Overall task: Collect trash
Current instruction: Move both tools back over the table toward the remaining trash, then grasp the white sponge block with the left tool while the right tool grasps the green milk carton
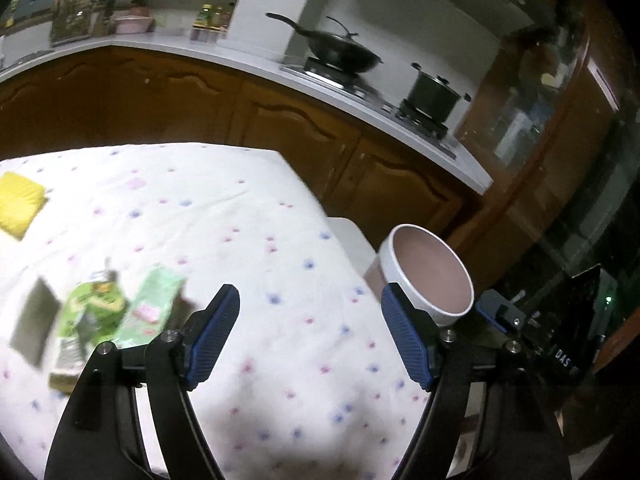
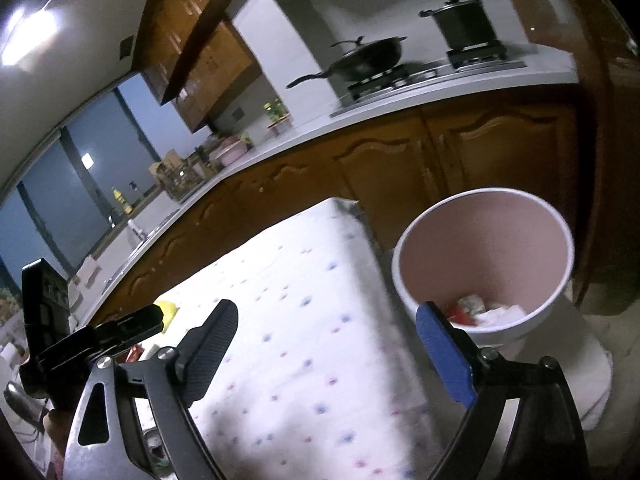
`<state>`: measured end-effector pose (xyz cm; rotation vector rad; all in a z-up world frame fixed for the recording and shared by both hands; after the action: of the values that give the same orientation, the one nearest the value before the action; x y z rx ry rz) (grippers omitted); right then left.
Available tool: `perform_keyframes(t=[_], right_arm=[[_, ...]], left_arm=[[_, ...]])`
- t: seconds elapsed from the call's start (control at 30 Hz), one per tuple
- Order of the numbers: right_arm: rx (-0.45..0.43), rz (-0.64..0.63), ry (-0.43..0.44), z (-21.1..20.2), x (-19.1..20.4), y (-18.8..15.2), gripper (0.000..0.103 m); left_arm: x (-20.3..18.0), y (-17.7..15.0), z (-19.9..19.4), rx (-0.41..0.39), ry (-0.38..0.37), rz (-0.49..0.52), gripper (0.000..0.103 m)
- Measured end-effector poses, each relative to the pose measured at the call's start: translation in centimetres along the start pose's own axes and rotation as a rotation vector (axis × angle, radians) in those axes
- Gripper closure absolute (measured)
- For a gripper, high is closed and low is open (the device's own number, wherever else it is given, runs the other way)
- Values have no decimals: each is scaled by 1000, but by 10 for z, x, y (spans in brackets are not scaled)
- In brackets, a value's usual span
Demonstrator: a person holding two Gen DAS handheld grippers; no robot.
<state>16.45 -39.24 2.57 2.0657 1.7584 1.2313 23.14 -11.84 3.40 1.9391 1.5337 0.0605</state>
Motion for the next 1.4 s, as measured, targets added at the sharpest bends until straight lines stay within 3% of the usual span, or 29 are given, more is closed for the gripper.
perform_keyframes(t=[0.63, 1.4], right_arm=[[112, -149, 82, 49, 102, -33, 11], [227, -200, 118, 110, 169, -50, 11]], left_arm=[[106, -48, -62, -81, 100, -174, 27], [183, -73, -70, -55, 206, -250, 27]])
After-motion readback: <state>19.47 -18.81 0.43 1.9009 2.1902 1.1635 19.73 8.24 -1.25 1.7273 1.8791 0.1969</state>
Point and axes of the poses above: each gripper's, at about its wrist camera, not at the fingertips, and z roughly the way its jaws point, x to its left, y to its top, the point moved 1 cm from there along z, roughly the way its jaws point, and after that the axes turned 15 degrees about x, right-handed, at the moved point
